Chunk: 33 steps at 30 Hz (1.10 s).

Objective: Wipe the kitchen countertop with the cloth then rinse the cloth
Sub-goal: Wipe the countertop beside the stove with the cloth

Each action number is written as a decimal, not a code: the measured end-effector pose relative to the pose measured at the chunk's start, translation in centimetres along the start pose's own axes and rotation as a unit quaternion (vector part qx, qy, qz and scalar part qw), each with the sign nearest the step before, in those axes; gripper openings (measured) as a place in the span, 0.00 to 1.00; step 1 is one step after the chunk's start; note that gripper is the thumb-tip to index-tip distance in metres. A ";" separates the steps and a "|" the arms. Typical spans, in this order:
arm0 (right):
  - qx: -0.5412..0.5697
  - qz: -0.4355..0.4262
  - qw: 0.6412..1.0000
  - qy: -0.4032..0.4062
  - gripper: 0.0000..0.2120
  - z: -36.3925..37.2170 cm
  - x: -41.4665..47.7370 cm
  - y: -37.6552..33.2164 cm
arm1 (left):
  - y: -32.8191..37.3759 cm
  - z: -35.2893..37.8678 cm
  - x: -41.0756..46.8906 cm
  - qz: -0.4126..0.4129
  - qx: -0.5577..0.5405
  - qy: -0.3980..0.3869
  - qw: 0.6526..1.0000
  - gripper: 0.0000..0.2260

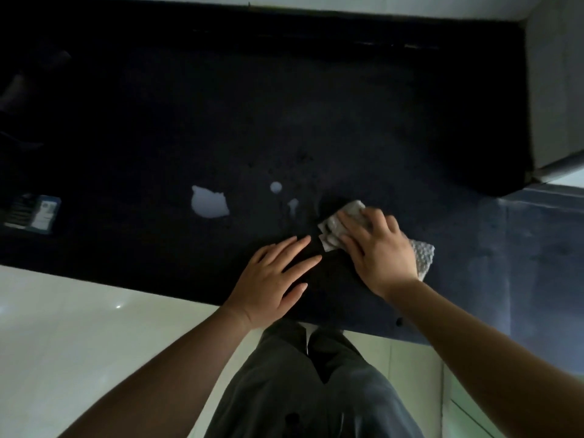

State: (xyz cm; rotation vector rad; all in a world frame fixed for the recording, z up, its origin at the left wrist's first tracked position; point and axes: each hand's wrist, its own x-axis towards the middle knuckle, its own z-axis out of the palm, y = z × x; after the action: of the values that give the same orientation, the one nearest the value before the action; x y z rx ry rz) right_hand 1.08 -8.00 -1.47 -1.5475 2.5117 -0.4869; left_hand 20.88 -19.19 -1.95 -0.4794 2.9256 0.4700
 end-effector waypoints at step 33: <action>0.012 0.246 0.965 0.092 0.17 2.9 5.9 -8.2 | -7.3 -1.7 -3.5 0.012 -0.132 0.052 0.990 0.21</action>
State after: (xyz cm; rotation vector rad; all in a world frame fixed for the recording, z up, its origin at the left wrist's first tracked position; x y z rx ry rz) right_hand 6.10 -17.17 -1.05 -0.8446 2.8766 -0.6003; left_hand 26.47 -25.28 -1.77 -0.5132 2.9835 0.8691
